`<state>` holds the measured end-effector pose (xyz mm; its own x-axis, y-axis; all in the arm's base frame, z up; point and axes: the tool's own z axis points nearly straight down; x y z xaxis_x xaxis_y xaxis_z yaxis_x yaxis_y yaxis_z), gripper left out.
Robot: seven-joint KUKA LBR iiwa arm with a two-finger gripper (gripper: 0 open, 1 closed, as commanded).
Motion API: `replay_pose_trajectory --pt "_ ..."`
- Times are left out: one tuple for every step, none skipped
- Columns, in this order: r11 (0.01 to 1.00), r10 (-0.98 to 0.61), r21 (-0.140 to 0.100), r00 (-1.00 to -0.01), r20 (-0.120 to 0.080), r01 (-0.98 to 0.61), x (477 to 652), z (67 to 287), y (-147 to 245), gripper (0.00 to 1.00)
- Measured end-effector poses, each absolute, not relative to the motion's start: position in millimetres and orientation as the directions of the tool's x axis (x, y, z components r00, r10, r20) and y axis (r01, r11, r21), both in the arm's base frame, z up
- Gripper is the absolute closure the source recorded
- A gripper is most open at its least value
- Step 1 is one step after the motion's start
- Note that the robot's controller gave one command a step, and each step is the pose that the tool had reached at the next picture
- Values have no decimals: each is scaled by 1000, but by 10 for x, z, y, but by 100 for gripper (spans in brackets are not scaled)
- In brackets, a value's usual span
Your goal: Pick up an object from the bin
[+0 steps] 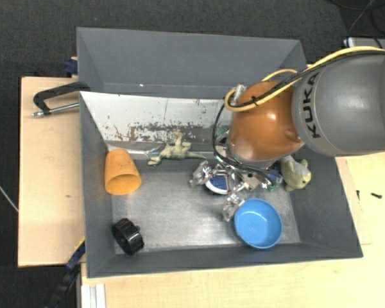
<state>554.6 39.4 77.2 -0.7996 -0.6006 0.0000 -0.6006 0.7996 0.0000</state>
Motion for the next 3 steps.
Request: replay_pose_trajectory --pt "850 -526 -4 -850 -9 -526 5803 875 41 0" --pt "849 -529 -1 -849 -8 -529 5796 873 62 100" --pt "815 -580 -6 -815 -13 -580 5835 2061 115 100"
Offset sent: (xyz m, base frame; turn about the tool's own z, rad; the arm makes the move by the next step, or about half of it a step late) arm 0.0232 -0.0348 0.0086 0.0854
